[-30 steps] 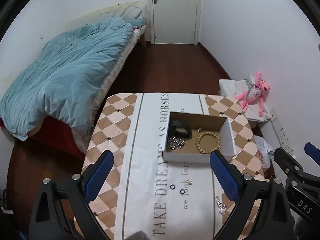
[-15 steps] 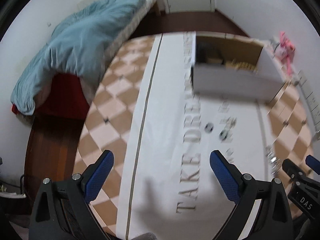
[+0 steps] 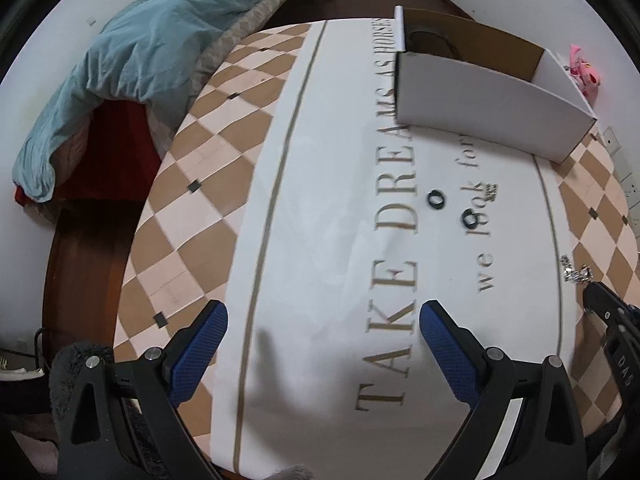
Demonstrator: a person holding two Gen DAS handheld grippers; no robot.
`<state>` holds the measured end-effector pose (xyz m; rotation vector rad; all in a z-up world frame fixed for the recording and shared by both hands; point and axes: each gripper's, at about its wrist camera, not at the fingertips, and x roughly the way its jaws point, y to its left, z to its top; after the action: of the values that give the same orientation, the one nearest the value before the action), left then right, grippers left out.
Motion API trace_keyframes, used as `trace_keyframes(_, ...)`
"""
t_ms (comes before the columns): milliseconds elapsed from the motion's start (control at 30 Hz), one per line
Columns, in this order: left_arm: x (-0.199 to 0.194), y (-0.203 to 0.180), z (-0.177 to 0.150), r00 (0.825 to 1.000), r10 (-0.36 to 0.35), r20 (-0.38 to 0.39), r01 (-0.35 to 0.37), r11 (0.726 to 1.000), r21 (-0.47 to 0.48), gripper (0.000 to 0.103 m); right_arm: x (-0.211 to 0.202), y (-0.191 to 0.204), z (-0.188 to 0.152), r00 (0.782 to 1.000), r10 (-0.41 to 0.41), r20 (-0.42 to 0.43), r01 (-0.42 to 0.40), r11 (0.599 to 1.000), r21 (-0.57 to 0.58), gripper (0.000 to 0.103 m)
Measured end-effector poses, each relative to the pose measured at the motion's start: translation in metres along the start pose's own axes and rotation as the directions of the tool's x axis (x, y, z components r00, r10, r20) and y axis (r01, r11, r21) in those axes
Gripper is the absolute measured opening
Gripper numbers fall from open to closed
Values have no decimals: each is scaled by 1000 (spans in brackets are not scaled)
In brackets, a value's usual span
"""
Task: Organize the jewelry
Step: 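Grasp a silver chain with the right tool while the left tool grasps a small silver piece, then lower both held pieces into the white box and open both tools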
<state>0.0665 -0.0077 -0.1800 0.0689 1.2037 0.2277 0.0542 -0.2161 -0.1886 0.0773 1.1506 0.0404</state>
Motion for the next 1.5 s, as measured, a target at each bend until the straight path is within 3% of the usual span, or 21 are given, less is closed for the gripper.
trace_keyframes(200,-8,-16,20,998,-49,39,48,998,26,98,-24,-28,27,996,54,65,-61,992,108,4)
trace_keyframes(533,6,-58,58,992,-126,20,123,989,84,97,-24,-44,58,995,23,98,-37,989,143,4)
trace_keyframes(600,11,-66,61,989,-145,13,143,985,99,90,-21,-48,58,995,22,94,-37,988,153,4)
trace_keyframes(767,17,-84,60,986,-164,-5,163,975,151,47,-18,-55,58,996,20,89,-35,985,171,4)
trace_keyframes(833,20,-89,59,984,-176,-15,176,970,168,34,-17,-56,58,996,17,88,-33,984,175,4)
trace_keyframes(900,20,-93,59,983,-185,-1,182,967,180,27,-16,-59,57,996,18,85,-33,983,181,4)
trace_keyframes(967,19,-97,60,980,-199,5,194,963,189,11,-16,-60,57,996,14,84,-29,983,179,4)
trace_keyframes(1067,19,-99,61,977,-214,8,209,959,194,6,-17,-61,56,996,15,83,-30,983,180,4)
trace_keyframes(1233,7,-96,60,970,-238,44,224,954,201,6,-27,-59,57,995,24,100,-41,984,174,4)
trace_keyframes(1500,-39,-81,66,943,-314,107,290,938,190,6,-75,-49,75,980,85,180,-110,985,133,4)
